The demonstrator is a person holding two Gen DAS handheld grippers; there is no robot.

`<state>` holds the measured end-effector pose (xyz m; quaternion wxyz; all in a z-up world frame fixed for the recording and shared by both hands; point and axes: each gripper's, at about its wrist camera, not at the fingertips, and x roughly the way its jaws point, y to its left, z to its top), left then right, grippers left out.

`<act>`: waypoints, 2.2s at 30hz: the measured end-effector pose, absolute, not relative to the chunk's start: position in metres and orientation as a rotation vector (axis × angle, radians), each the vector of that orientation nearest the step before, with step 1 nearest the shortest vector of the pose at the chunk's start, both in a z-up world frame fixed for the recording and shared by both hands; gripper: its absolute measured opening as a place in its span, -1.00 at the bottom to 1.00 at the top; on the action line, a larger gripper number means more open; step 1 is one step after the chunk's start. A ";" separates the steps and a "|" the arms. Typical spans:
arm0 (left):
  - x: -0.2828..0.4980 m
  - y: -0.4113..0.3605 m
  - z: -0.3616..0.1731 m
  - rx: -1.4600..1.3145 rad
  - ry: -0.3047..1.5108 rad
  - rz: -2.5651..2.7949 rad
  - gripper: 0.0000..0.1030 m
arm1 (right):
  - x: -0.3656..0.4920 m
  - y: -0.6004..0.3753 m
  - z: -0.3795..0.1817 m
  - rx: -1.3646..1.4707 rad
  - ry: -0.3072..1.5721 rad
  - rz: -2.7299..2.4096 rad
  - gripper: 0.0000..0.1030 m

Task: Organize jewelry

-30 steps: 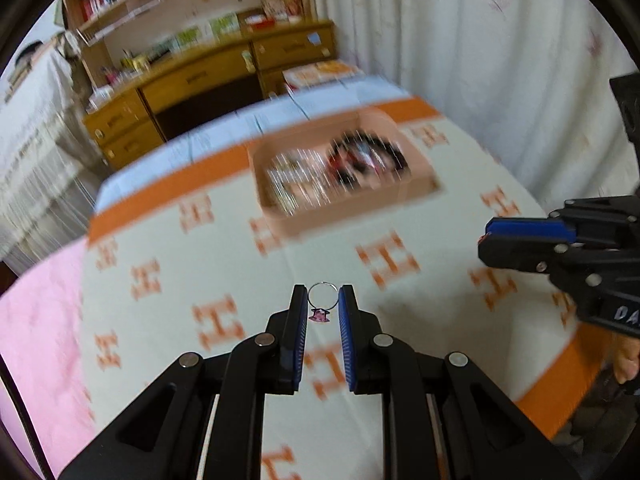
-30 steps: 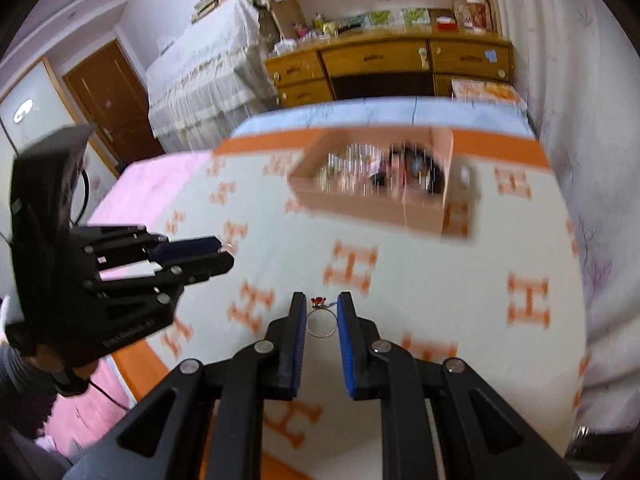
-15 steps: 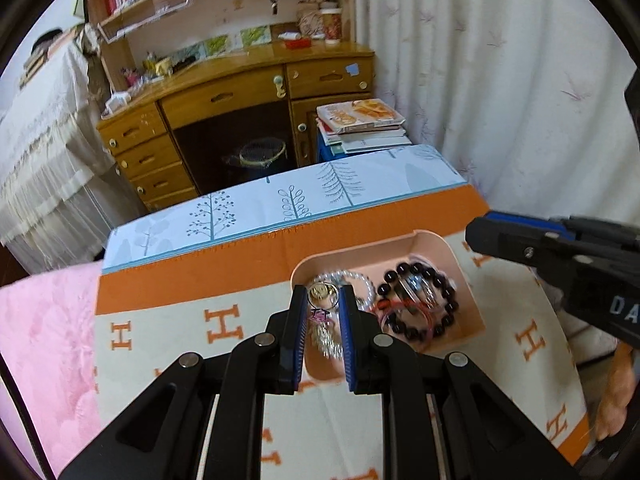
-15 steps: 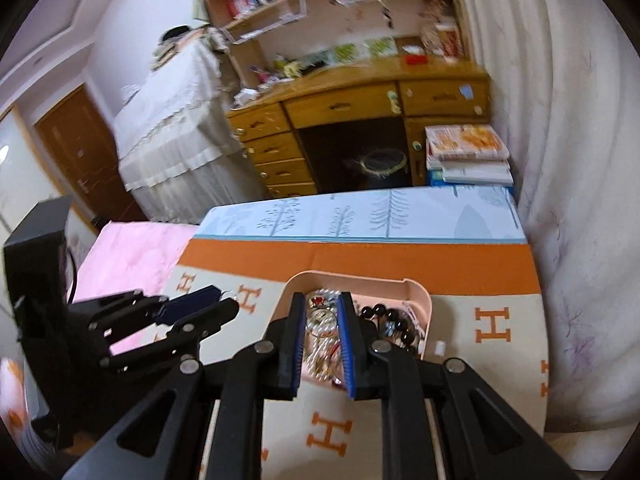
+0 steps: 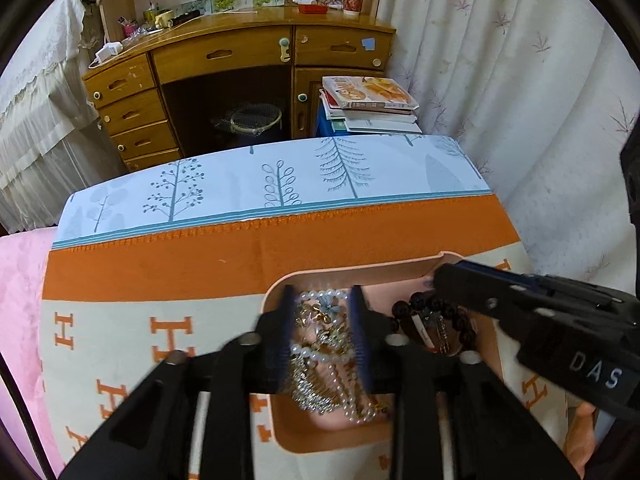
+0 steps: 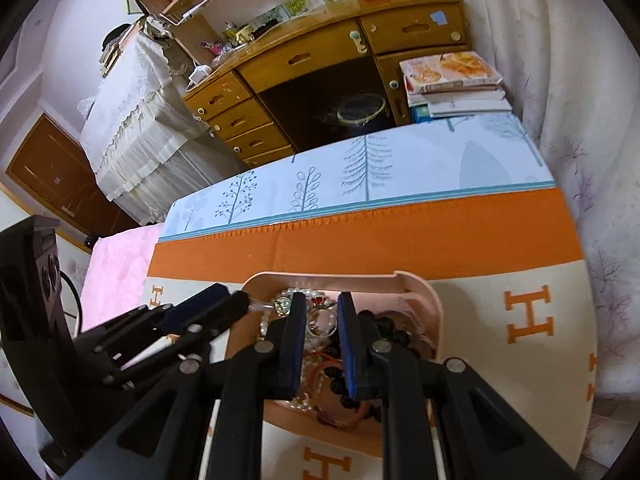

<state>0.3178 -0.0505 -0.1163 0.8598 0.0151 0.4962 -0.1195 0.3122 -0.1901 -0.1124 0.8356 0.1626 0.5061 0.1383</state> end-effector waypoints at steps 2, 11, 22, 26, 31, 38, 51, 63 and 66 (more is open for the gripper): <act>0.317 -0.052 -0.116 0.044 1.027 -0.240 0.17 | 0.315 -0.187 -0.114 0.352 1.086 0.296 -0.68; 0.306 -0.046 -0.109 0.076 1.002 -0.200 0.53 | 0.312 -0.184 -0.109 0.324 1.063 0.270 -0.68; 0.256 -0.031 -0.091 0.069 0.997 -0.216 0.67 | 0.266 -0.197 -0.083 0.305 0.980 0.268 -0.68; 0.221 -0.027 -0.079 0.131 0.966 -0.156 0.78 | 0.241 -0.198 -0.077 0.278 0.956 0.273 -0.68; 0.176 -0.017 -0.068 0.184 0.935 -0.063 0.81 | 0.197 -0.198 -0.074 0.249 0.926 0.284 -0.67; 0.112 -0.004 -0.063 0.137 0.903 -0.095 0.98 | 0.129 -0.187 -0.078 0.202 0.885 0.307 -0.25; 0.022 0.015 -0.052 -0.003 0.832 -0.050 0.98 | 0.029 -0.167 -0.078 0.210 0.816 0.318 -0.24; 0.000 0.016 -0.037 -0.012 0.780 -0.012 0.98 | 0.006 -0.167 -0.065 0.211 0.745 0.316 -0.24; -0.002 0.015 -0.036 -0.007 0.778 -0.007 0.98 | 0.003 -0.166 -0.063 0.207 0.733 0.310 -0.24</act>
